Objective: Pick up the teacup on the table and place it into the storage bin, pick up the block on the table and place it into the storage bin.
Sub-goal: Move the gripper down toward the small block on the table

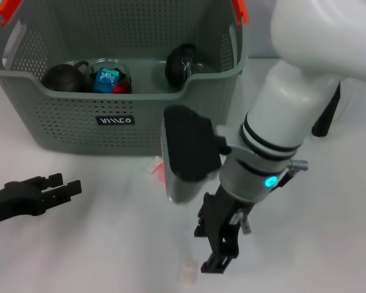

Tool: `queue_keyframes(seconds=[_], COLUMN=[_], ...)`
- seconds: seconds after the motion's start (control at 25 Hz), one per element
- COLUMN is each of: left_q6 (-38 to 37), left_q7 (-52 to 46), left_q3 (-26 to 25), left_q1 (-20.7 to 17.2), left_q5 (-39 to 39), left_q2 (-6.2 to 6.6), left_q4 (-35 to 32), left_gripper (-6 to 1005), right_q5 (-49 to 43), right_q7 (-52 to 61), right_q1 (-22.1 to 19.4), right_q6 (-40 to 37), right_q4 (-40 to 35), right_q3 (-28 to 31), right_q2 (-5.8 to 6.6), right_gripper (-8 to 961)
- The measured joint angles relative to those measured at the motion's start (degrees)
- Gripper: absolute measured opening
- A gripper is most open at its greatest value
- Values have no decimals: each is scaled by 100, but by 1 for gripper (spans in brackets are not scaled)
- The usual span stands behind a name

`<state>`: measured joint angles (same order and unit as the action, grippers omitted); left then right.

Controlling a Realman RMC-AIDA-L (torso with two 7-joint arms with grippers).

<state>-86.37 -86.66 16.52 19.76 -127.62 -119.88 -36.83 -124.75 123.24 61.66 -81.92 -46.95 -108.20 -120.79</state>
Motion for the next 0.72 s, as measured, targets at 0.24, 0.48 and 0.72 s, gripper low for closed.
queue_keyframes(seconds=[0.24,0.48,0.72], left_q6=[70,76,77], left_q7=[0,0,0], left_q3=[0,1,-1], left_q1=[-18,7,-4], left_q5=[0,0,0], left_q2=[-4,-8,-9], left_q4=[6,44,71], left_gripper=[637,637,637], right_q5=[-98,-110,-111], right_q7=[-748,-818,-704], right_q1=[-579,-546,-550], right_q6=[75,441,753], right_q4=[-786,-816,-861], right_q3=[-215,-840,-965], right_q2=[1,-17,-45], right_gripper=[675,675,675])
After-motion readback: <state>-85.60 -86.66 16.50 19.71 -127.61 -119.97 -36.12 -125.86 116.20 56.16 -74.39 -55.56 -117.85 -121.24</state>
